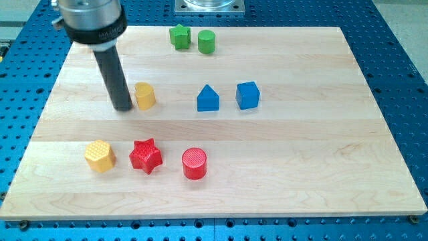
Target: Push the heart towards the green star
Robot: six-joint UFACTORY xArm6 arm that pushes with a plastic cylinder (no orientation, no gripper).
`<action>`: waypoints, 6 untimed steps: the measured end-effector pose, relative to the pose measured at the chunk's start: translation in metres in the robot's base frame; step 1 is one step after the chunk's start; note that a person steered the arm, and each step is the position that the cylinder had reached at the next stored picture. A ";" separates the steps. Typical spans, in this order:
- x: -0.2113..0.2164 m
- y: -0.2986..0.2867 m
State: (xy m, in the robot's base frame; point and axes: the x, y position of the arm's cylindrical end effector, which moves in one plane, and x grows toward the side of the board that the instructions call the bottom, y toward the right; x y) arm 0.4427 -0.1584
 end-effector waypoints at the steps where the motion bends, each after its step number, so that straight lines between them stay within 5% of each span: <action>1: 0.027 0.010; 3: -0.068 0.037; 5: -0.058 0.081; 6: -0.105 0.089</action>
